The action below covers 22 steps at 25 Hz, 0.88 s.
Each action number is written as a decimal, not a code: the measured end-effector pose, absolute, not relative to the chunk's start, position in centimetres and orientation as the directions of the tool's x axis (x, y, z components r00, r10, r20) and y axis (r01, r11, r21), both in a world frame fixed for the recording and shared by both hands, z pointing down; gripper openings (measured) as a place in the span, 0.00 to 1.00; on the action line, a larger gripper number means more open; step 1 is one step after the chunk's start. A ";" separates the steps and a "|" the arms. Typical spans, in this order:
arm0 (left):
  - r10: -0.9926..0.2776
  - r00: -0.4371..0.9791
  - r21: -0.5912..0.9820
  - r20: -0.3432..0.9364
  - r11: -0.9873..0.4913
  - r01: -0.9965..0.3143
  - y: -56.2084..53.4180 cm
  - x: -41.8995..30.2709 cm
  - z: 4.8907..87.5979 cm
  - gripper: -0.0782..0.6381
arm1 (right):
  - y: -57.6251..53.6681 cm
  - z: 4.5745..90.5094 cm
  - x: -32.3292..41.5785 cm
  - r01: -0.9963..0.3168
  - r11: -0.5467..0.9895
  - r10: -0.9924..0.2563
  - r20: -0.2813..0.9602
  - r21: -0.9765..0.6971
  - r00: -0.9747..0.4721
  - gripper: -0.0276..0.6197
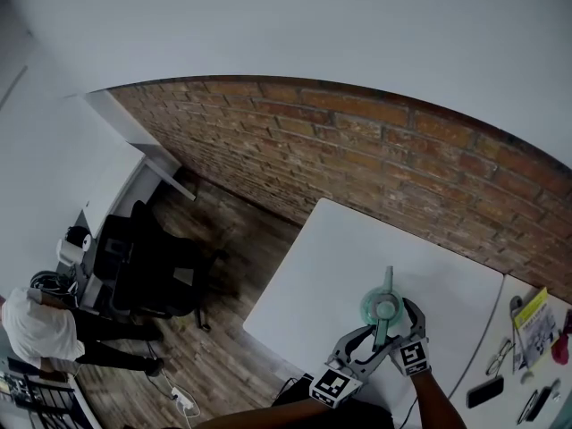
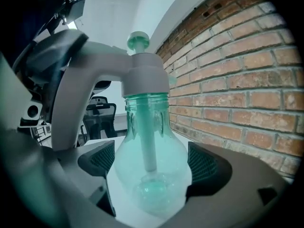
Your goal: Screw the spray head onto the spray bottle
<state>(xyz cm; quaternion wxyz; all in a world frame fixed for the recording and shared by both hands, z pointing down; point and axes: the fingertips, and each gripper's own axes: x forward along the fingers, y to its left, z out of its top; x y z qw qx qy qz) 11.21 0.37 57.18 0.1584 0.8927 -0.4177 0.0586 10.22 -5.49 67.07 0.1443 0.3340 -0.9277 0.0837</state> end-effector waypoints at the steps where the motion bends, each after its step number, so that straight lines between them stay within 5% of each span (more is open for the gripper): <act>1: -0.731 0.639 0.229 0.237 -0.598 -0.768 0.3 11.1 57.1 0.41 | -5.5 67.1 10.2 -0.645 0.762 -0.596 0.325 -0.060 -0.734 0.77; 22: -0.741 0.609 0.107 0.281 -0.607 -0.788 -1.7 3.8 59.1 0.33 | -5.9 67.1 10.5 -0.570 0.818 -0.523 0.310 -0.077 -0.794 0.77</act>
